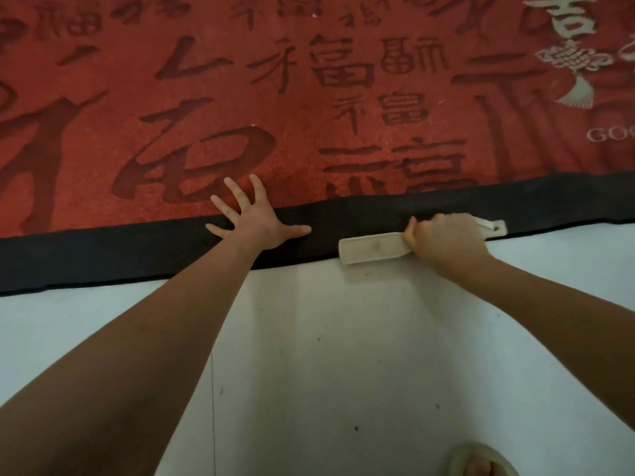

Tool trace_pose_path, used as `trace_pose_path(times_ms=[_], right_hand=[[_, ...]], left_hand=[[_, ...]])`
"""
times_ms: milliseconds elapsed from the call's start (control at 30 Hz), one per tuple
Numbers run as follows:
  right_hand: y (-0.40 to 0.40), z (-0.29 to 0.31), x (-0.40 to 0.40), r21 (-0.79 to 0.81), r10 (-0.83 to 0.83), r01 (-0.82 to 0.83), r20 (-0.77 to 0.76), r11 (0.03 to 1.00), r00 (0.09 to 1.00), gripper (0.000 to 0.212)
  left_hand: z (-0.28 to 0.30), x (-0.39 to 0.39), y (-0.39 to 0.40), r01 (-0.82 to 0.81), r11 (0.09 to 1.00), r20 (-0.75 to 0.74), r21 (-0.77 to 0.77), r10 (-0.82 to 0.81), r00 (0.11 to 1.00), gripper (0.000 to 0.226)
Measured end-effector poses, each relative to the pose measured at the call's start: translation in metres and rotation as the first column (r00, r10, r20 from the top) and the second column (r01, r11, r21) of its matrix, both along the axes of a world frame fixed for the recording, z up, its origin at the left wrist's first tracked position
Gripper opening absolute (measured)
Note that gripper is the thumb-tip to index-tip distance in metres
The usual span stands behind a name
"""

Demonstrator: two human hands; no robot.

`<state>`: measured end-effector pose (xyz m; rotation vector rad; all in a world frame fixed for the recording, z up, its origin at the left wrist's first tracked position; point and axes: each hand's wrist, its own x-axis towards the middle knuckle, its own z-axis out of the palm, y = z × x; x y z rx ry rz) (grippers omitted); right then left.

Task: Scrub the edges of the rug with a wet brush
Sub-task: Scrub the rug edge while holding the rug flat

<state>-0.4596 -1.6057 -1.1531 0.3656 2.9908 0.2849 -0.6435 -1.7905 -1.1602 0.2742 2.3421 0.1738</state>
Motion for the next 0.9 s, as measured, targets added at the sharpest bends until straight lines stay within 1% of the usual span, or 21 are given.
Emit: trace_pose_path(times_ms=[67, 100, 200, 267, 333, 367, 400, 433, 467, 500, 533, 567, 600, 633, 667, 733, 767, 800, 833, 867, 900], right_hand=[[-0.009, -0.007, -0.004, -0.042, -0.029, 0.024, -0.113, 0.999, 0.993, 0.030], [-0.018, -0.007, -0.008, -0.050, -0.044, 0.038, -0.143, 0.998, 0.989, 0.030], [-0.021, -0.014, -0.014, -0.001, 0.043, -0.044, -0.155, 0.999, 0.987, 0.030], [0.001, -0.013, -0.001, 0.091, 0.085, -0.080, -0.051, 0.993, 0.995, 0.030], [0.028, -0.001, 0.015, 0.157, 0.033, -0.065, 0.202, 0.985, 0.979, 0.027], [0.039, 0.000, 0.022, 0.191, -0.002, -0.058, 0.303, 0.980, 0.953, 0.035], [0.046, -0.001, 0.024, 0.177, 0.003, -0.057, 0.288, 0.983, 0.958, 0.044], [0.041, 0.003, 0.021, 0.111, 0.004, -0.029, 0.220, 0.993, 0.975, 0.050], [0.028, 0.003, 0.015, 0.116, 0.025, -0.051, 0.219, 0.992, 0.975, 0.052], [0.008, 0.003, 0.006, 0.126, -0.005, -0.024, 0.222, 0.992, 0.975, 0.049], [-0.006, 0.000, -0.004, 0.068, 0.019, -0.031, 0.168, 0.997, 0.986, 0.045], [-0.010, -0.001, -0.010, 0.030, 0.090, -0.097, 0.173, 0.995, 0.981, 0.040], [-0.007, -0.008, -0.013, -0.007, 0.154, -0.156, 0.195, 0.988, 0.969, 0.030], [0.005, -0.005, -0.011, 0.016, 0.173, -0.183, 0.252, 0.983, 0.952, 0.014], [0.023, -0.005, -0.002, 0.041, 0.173, -0.191, 0.270, 0.981, 0.947, 0.006], [0.056, -0.006, 0.017, 0.061, 0.074, -0.087, 0.191, 0.994, 0.979, 0.032], [0.055, -0.004, 0.019, 0.085, 0.032, -0.047, 0.172, 0.995, 0.985, 0.030], [0.051, -0.003, 0.017, 0.117, 0.031, -0.052, 0.176, 0.992, 0.984, 0.020], [0.040, -0.007, 0.009, 0.129, 0.018, -0.042, 0.180, 0.991, 0.983, 0.032], [0.025, -0.013, 0.004, 0.111, 0.081, -0.103, 0.188, 0.988, 0.979, 0.057], [0.014, -0.011, -0.002, 0.097, 0.101, -0.118, 0.168, 0.988, 0.981, 0.074]], left_hand=[[0.005, -0.001, 0.012, 0.015, 1.000, -0.014, 0.015, -0.015, 1.000, 0.131], [0.007, -0.002, 0.024, 0.067, 0.997, -0.054, 0.047, -0.064, 0.996, 0.129], [0.008, 0.003, 0.061, 0.342, 0.922, -0.157, 0.183, -0.316, 0.936, 0.128], [0.001, 0.015, 0.075, 0.423, 0.883, -0.109, 0.202, -0.409, 0.906, 0.133], [-0.011, 0.024, 0.080, 0.442, 0.883, -0.091, 0.159, -0.433, 0.897, 0.137], [-0.015, 0.025, 0.081, 0.443, 0.885, -0.089, 0.143, -0.434, 0.896, 0.138], [-0.014, 0.025, 0.082, 0.439, 0.889, -0.075, 0.128, -0.433, 0.898, 0.139], [-0.011, 0.027, 0.082, 0.437, 0.893, -0.056, 0.112, -0.433, 0.900, 0.139], [-0.010, 0.027, 0.083, 0.435, 0.894, -0.051, 0.104, -0.432, 0.900, 0.139], [-0.009, 0.026, 0.085, 0.437, 0.894, -0.041, 0.093, -0.435, 0.899, 0.139], [-0.009, 0.025, 0.085, 0.442, 0.893, -0.031, 0.083, -0.441, 0.897, 0.139], [-0.009, 0.023, 0.088, 0.447, 0.891, -0.029, 0.083, -0.446, 0.895, 0.139], [-0.009, 0.021, 0.087, 0.447, 0.890, -0.023, 0.083, -0.447, 0.894, 0.139], [-0.009, 0.023, 0.086, 0.447, 0.891, -0.020, 0.078, -0.447, 0.894, 0.138], [-0.009, 0.023, 0.087, 0.459, 0.885, -0.025, 0.076, -0.458, 0.889, 0.137], [-0.012, 0.024, 0.088, 0.460, 0.885, -0.024, 0.069, -0.459, 0.888, 0.137], [-0.012, 0.023, 0.088, 0.456, 0.888, -0.028, 0.061, -0.455, 0.890, 0.138], [-0.011, 0.023, 0.090, 0.450, 0.892, -0.024, 0.050, -0.449, 0.893, 0.138], [-0.009, 0.025, 0.091, 0.444, 0.895, -0.012, 0.035, -0.444, 0.896, 0.139], [-0.007, 0.026, 0.093, 0.443, 0.896, 0.000, 0.025, -0.443, 0.896, 0.139], [-0.007, 0.026, 0.094, 0.443, 0.896, 0.009, 0.018, -0.443, 0.896, 0.139]])
